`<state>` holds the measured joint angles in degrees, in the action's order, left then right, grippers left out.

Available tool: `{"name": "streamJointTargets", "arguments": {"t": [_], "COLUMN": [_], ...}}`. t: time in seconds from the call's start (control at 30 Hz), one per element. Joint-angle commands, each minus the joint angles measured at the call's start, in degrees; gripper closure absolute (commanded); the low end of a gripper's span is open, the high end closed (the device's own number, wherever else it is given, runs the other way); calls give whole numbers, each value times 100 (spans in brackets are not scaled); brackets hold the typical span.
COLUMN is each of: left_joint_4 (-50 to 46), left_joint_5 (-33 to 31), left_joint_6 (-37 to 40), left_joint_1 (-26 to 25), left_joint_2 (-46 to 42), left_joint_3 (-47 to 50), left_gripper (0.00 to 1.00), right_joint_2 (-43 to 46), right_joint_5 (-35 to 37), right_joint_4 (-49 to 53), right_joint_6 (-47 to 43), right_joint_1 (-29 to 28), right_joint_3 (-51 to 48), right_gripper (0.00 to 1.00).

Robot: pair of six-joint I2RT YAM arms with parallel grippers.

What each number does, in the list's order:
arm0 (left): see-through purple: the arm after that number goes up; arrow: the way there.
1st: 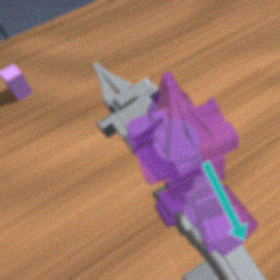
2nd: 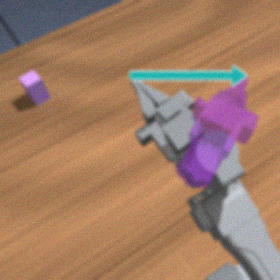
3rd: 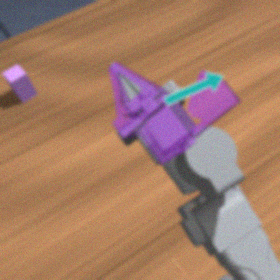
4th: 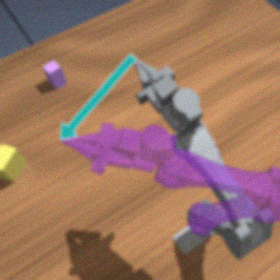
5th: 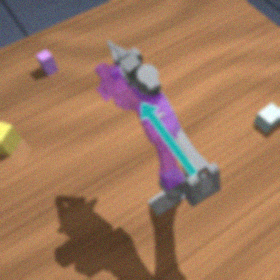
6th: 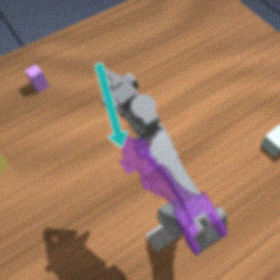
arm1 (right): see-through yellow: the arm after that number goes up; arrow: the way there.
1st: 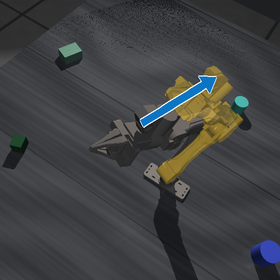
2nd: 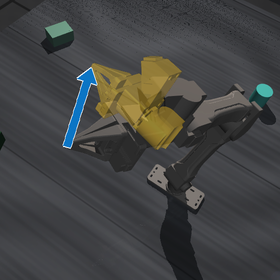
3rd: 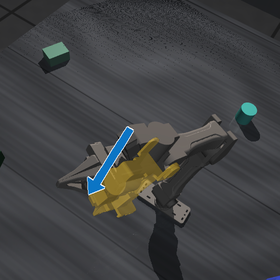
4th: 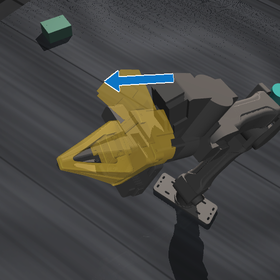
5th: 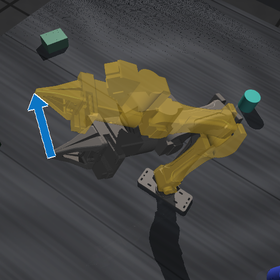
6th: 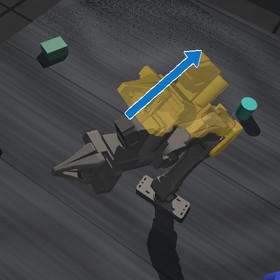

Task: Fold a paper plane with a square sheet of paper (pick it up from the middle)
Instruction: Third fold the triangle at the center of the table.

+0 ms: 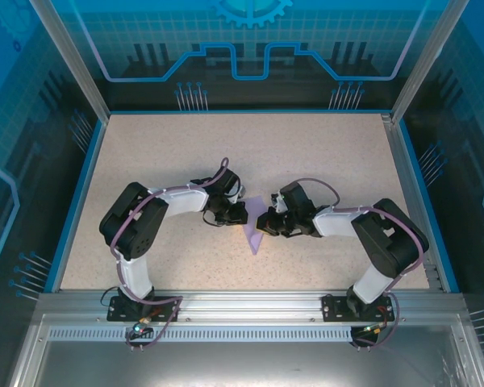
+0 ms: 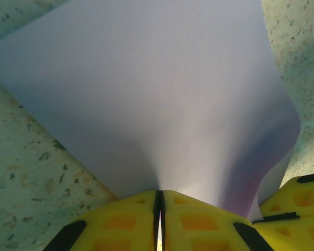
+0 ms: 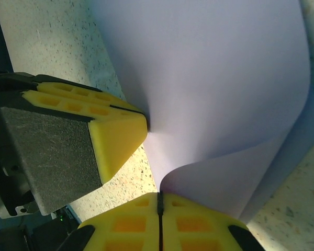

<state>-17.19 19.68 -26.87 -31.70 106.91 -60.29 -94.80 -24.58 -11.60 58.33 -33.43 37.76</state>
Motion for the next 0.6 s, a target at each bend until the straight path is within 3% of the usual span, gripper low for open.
{"name": "streamJointTargets", "arguments": {"t": [0.0,0.57], "left_joint_4": [12,143], "left_joint_5": [165,280], "left_joint_6": [137,68], "left_joint_1": [26,18], "left_joint_2": [178,248], "left_joint_3": [17,112], "left_gripper": [88,88], "right_joint_2": [13,-119], "right_joint_5": [297,784], "right_joint_4": [426,693], "right_joint_6": [85,238], "right_joint_1": [-103,-273], "right_joint_3": [120,292], "right_gripper": [93,90]}}
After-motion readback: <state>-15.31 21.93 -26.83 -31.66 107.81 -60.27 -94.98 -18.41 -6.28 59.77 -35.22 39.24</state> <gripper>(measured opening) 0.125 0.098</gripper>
